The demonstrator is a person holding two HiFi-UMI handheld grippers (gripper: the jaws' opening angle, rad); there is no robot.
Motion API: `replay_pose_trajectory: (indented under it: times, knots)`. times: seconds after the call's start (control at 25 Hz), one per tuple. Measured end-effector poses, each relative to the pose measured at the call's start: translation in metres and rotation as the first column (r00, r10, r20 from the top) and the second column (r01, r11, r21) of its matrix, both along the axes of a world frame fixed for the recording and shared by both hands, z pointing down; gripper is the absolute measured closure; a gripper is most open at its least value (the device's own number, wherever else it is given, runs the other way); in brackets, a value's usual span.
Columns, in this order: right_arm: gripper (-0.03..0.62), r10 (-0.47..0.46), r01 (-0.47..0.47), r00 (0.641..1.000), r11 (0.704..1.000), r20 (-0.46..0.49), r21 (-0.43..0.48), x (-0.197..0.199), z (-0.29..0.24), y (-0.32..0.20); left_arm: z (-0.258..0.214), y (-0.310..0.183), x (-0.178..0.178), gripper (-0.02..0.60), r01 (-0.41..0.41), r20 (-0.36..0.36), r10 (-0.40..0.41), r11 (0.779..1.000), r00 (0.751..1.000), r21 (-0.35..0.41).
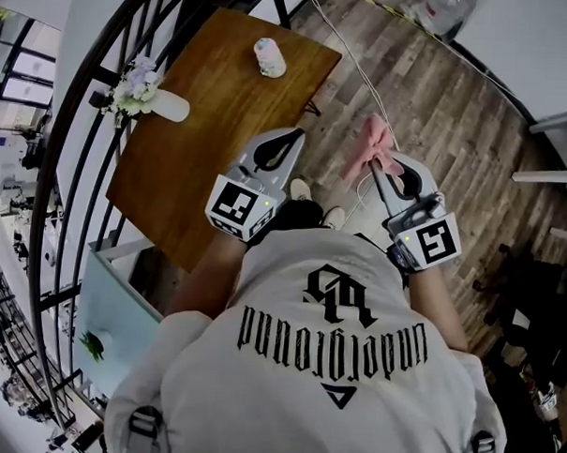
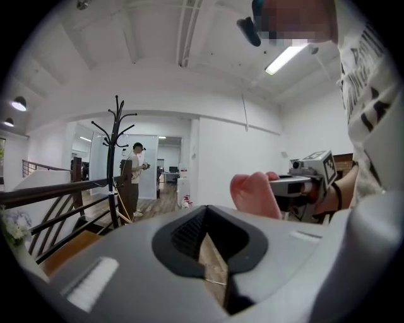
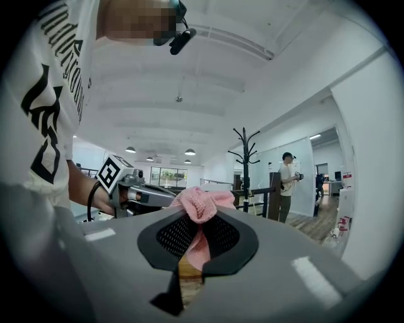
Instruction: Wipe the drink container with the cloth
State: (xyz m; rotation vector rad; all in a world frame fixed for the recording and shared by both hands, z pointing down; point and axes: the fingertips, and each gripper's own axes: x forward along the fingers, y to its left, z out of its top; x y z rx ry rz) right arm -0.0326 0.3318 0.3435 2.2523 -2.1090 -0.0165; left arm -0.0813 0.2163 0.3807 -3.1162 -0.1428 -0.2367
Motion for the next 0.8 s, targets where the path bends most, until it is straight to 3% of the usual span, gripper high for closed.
replay_pose_trajectory:
  times: [0.36, 0.8]
  knots:
    - [0.568, -0.023, 0.023, 0.999, 1.000, 0.031, 0.008, 0.033, 0.002, -0.030, 0.017, -0.027, 0.040, 0.532, -0.002, 0.001, 0.002, 1.000, 1.000, -0.015]
    - [0.568, -0.087, 0.087, 0.996, 0.996, -0.027, -0.014, 0.080, -0.002, -0.122, 0.023, -0.116, 0.076, 0.532, 0.070, 0.008, -0.070, 0.998, 0.998, -0.004]
